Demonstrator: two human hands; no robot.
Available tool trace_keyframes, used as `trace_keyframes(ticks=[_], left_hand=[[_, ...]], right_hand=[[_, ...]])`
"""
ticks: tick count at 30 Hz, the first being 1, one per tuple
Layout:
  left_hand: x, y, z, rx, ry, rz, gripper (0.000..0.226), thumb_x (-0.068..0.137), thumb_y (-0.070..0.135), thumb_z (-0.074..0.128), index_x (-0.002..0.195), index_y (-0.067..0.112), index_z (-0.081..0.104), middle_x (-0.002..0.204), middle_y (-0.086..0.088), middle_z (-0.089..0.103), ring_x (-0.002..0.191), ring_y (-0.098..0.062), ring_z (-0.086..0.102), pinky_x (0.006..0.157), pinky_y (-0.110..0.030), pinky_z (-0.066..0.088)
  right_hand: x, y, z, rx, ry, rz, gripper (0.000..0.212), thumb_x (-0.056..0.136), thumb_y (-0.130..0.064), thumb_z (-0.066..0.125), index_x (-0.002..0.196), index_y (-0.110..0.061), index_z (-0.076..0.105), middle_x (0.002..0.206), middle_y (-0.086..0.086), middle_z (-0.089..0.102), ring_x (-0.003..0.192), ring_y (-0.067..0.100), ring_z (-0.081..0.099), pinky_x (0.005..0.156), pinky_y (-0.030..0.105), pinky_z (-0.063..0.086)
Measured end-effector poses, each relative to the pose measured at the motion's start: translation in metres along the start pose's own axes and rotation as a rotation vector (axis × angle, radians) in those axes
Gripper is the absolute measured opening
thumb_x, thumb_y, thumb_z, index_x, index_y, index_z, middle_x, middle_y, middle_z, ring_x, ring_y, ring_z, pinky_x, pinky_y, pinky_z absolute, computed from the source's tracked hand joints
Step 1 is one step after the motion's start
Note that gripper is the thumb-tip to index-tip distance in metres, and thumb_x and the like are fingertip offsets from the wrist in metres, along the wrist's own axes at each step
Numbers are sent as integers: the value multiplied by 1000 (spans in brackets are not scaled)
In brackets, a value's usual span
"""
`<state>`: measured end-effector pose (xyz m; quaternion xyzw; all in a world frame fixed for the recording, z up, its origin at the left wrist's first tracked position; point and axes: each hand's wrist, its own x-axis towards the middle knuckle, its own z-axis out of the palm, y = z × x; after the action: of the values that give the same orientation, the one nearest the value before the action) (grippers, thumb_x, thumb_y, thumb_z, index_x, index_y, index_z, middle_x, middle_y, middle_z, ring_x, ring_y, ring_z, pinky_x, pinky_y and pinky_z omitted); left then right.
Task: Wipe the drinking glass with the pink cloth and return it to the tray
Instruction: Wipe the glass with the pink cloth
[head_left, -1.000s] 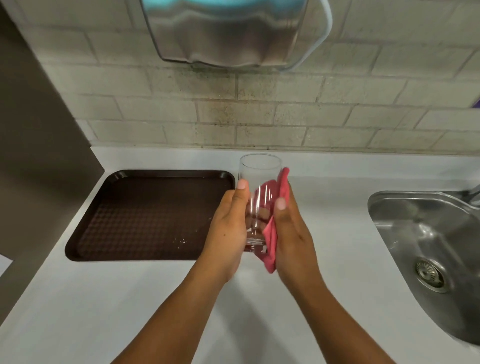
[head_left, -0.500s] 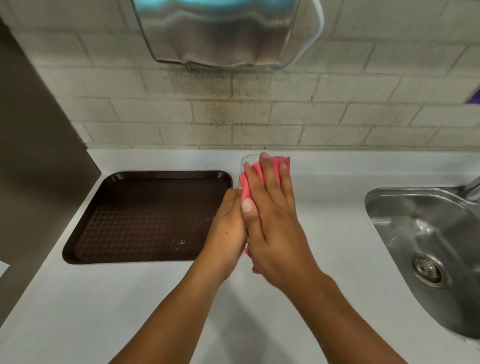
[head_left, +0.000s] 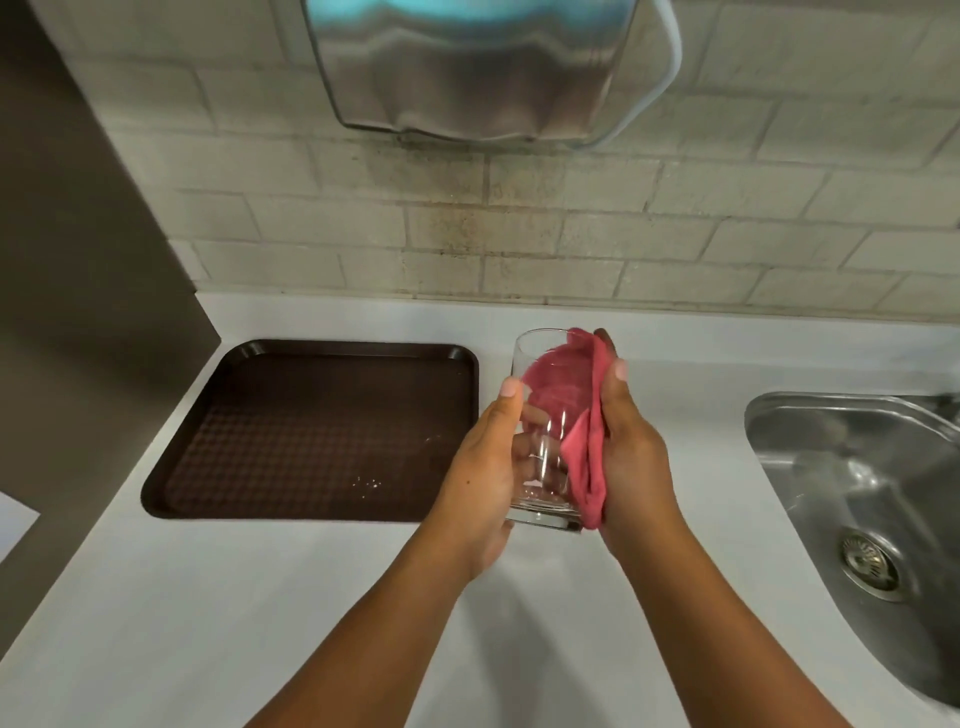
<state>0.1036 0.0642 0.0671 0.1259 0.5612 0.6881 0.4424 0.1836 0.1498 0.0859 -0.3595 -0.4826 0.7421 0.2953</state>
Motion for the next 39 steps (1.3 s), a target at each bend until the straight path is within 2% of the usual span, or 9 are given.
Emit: trace_keyframes(ticks=[7, 12, 16, 19, 22, 28, 32, 35, 39], left_hand=[[13, 6, -4, 67, 130, 42, 69, 101, 65, 46, 121, 4, 70, 107, -25, 81, 94, -38, 82, 84, -42, 65], [19, 2, -7, 194, 209, 91, 60, 97, 70, 54, 112, 18, 80, 103, -12, 85, 95, -31, 83, 91, -49, 67], [18, -5, -10, 265, 266, 160, 48, 107, 57, 46, 121, 17, 69, 99, -6, 82, 86, -20, 81, 79, -39, 67], [14, -11, -9, 307, 195, 99, 50, 108, 60, 39, 125, 24, 69, 112, -3, 80, 103, -20, 78, 95, -43, 63], [13, -15, -11, 251, 141, 16, 59, 103, 72, 37, 122, 31, 75, 114, 2, 83, 108, -18, 79, 99, -39, 60], [11, -20, -13, 176, -1, 32, 55, 108, 64, 36, 138, 36, 71, 128, 5, 81, 124, -14, 75, 104, -36, 56], [8, -15, -11, 124, 32, 66, 67, 92, 71, 42, 124, 24, 78, 107, -8, 86, 102, -24, 83, 85, -37, 65], [2, -11, -7, 116, 57, 87, 71, 83, 77, 51, 117, 21, 78, 112, -22, 79, 107, -43, 78, 96, -58, 64], [4, -6, -10, -11, 88, 77, 64, 90, 63, 60, 130, 14, 69, 119, -17, 81, 110, -35, 80, 93, -48, 66]], right_hand=[[-34, 38, -6, 42, -65, 107, 48, 99, -55, 36, 97, -22, 70, 64, 4, 76, 55, 14, 72, 63, 33, 60], [-43, 44, 2, -94, -131, -74, 63, 97, -67, 48, 153, -37, 47, 115, 4, 77, 93, 18, 76, 83, 35, 62], [-41, 45, 7, -272, -54, -141, 57, 93, -66, 40, 147, -69, 23, 115, 7, 75, 78, 12, 77, 72, 25, 62], [-45, 59, 11, -366, -70, -189, 49, 91, -80, 32, 133, -89, 7, 167, -21, 32, 142, 10, 53, 113, 41, 51], [-50, 66, 13, -623, -100, -371, 56, 101, -60, 20, 147, -72, -10, 161, -48, -12, 158, -8, -3, 132, 37, 16], [-18, 42, 14, -883, -27, -609, 59, 110, -43, 19, 165, -36, 1, 174, -20, -13, 160, 4, -16, 132, 40, 3], [-4, 12, 10, -673, -111, -424, 55, 109, -54, 21, 160, -57, 0, 170, -29, 13, 152, 2, 33, 112, 20, 41], [-5, 4, 8, -425, -111, -180, 55, 105, -60, 26, 159, -57, 20, 145, -18, 59, 100, -3, 73, 71, 8, 57], [-20, 18, 10, -374, -110, -142, 58, 99, -64, 28, 157, -61, 20, 139, -6, 68, 115, 15, 74, 86, 22, 62]])
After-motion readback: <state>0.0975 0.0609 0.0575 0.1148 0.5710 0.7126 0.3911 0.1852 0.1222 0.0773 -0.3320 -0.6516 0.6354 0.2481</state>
